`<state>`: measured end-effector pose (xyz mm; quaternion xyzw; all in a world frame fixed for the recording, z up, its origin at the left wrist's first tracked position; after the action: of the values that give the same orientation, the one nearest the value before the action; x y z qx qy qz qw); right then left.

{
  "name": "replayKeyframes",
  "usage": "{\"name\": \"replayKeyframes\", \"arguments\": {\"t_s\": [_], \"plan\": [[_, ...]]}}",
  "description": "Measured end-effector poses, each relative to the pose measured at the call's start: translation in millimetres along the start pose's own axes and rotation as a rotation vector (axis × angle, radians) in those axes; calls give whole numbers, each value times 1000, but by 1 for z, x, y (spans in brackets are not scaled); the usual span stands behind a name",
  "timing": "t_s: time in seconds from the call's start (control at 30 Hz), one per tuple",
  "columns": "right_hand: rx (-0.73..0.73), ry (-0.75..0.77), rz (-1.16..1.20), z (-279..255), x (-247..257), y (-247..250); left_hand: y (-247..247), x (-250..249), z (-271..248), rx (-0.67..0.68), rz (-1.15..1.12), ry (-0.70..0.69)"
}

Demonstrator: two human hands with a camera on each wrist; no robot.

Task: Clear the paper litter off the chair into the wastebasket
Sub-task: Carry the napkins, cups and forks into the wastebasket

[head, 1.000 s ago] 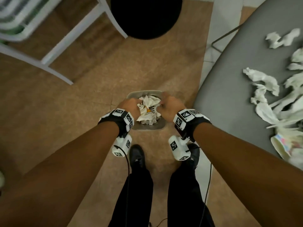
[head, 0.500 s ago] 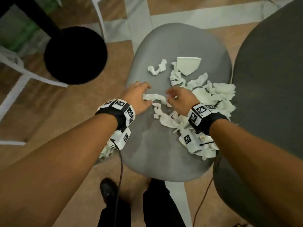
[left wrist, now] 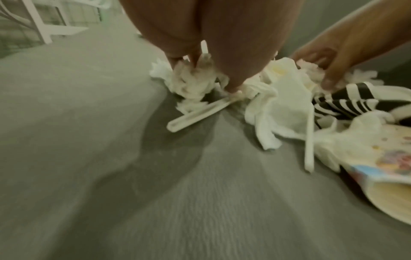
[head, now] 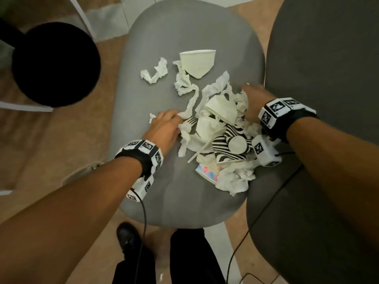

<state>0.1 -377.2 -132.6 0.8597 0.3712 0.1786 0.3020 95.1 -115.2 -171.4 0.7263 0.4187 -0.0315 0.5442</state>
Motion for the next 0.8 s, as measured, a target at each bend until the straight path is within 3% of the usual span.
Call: {"name": "replayKeyframes", "arguments": {"t_s": [0.2,0.4,0.7,0.8], "plan": [[-81,-28,-143,-5,-3,10,35,-1,4,-150,-166,119],[-325,23,86,-19,24,33,46,2,-7,-248,-219,288],[-409,198,308,-40,73,35,52,16,-22,-303,-482,377],[-418,203,432,-54,89,35,56,16,-36,-296,-444,397]]}}
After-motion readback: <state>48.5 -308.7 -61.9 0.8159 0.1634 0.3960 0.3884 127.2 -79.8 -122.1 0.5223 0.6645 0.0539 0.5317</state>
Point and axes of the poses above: each hand's wrist, its own z-axis towards the middle knuckle, its own y-axis out of the back of the hand, x = y × z, the point moved 3 cm from there along z, towards the middle knuckle, and after that the axes turned 8 degrees about x, right-handed, at the moved point
